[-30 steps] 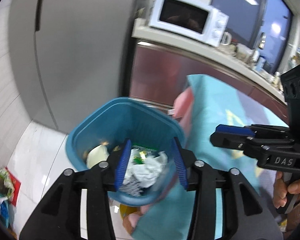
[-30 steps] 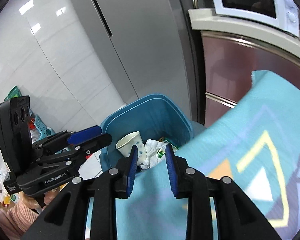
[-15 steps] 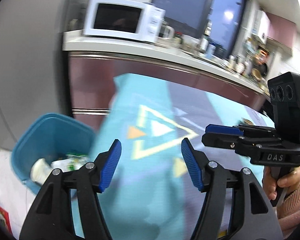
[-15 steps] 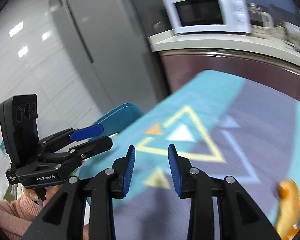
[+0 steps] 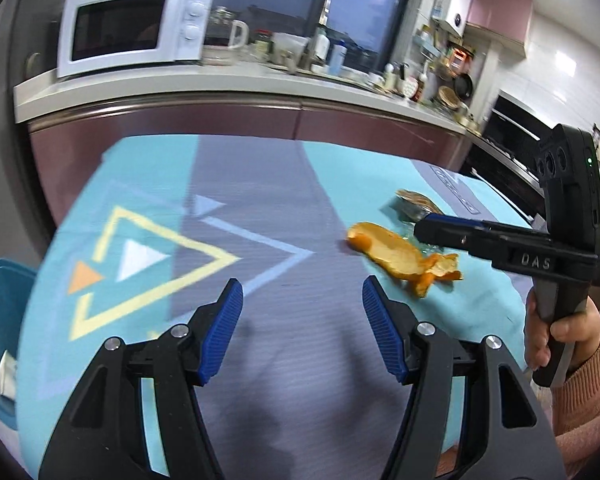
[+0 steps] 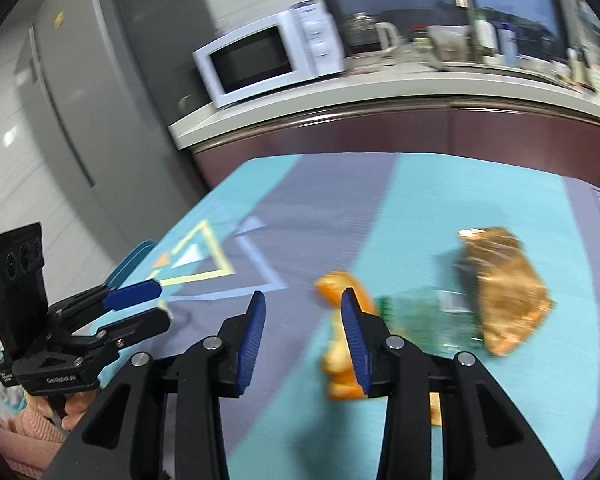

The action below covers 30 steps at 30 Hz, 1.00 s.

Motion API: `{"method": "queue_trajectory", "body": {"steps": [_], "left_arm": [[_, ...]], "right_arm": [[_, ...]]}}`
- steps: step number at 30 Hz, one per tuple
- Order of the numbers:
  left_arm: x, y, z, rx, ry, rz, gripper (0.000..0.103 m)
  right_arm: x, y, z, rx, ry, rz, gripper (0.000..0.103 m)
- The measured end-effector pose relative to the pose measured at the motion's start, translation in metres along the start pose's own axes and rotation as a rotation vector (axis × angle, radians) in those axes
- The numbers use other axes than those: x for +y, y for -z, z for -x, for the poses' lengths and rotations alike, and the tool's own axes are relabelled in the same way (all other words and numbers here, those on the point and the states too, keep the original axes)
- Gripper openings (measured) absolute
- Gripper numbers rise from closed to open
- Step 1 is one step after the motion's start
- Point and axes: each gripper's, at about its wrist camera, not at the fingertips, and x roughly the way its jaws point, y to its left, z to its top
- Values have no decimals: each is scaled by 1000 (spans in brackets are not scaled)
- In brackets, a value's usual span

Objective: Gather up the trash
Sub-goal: 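Move both open tools back over the orange peels on the table, then grasp an orange peel with left tool while right tool grasps another peel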

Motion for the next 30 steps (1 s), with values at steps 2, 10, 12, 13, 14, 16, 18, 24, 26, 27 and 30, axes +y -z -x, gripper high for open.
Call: {"method": "queue_trajectory", "body": {"steps": [2, 10, 12, 13, 14, 16, 18, 24, 26, 27, 30], "left_arm": [[-10, -1, -8, 16, 11, -10, 62], [-36, -7, -34, 62, 62, -47, 62], [-43, -6, -40, 72, 77, -54, 62], [-44, -6, -41, 74, 82, -56, 62], [-48, -6, -44, 78, 91, -59, 62], [-53, -7, -46, 81, 102, -68, 62], [-61, -9, -50, 84, 113, -81, 62], [-84, -14, -62, 88, 115, -130, 60], [-90, -16, -69, 99, 114, -139, 57], [-92, -17, -73, 104, 115, -143, 56], [-97, -19, -83, 113, 100, -153, 51]], "right_arm": [[-16, 2, 5, -11, 33, -25, 37], [-61, 26, 16, -1, 99, -124, 37], [-69, 33, 17, 7, 104, -149, 37], [-72, 37, 17, 11, 102, -164, 37], [-74, 39, 18, 14, 97, -174, 37], [-78, 43, 19, 20, 80, -189, 38], [-79, 47, 19, 28, 68, -197, 40], [-80, 53, 14, 49, 34, -213, 46], [-80, 53, 12, 54, 31, -213, 46], [-80, 53, 11, 53, 27, -213, 46], [-78, 52, 10, 54, 15, -208, 46]]}}
